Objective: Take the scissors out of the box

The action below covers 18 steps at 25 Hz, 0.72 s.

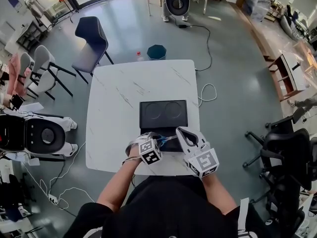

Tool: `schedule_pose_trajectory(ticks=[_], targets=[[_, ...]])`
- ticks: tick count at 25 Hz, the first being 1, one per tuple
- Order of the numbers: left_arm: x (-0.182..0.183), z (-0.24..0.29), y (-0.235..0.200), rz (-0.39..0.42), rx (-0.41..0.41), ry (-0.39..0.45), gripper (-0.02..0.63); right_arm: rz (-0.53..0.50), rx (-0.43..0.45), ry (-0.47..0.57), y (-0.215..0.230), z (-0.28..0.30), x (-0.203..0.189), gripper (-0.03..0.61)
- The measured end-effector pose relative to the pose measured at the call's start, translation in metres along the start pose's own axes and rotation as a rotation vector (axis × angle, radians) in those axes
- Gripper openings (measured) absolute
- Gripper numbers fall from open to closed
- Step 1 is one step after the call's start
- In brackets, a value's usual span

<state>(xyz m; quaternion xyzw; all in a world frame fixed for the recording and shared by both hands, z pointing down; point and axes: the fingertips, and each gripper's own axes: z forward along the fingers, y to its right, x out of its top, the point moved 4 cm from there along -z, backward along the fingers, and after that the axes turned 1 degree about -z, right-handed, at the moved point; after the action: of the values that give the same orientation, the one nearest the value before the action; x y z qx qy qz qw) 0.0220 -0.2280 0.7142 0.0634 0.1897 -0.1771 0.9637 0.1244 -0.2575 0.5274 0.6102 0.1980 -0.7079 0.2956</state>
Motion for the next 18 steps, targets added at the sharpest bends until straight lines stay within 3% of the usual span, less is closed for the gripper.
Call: schedule_pose_trajectory(ticks=[3,12,18], targets=[[-0.006,0.011,0.0,0.049,-0.012,-0.055,0.095,0.003,-0.004,0.0,0.003,0.0,0.001,0.008],[-0.015,0.036,0.006,0.133,-0.038,-0.166,0.103,0.01,-0.013,-0.001,0.01,-0.004,-0.003,0.008],[-0.016,0.041,0.004,0.124,-0.071,-0.185,0.103,0.009,-0.012,-0.011,0.013,-0.006,-0.003,0.008]])
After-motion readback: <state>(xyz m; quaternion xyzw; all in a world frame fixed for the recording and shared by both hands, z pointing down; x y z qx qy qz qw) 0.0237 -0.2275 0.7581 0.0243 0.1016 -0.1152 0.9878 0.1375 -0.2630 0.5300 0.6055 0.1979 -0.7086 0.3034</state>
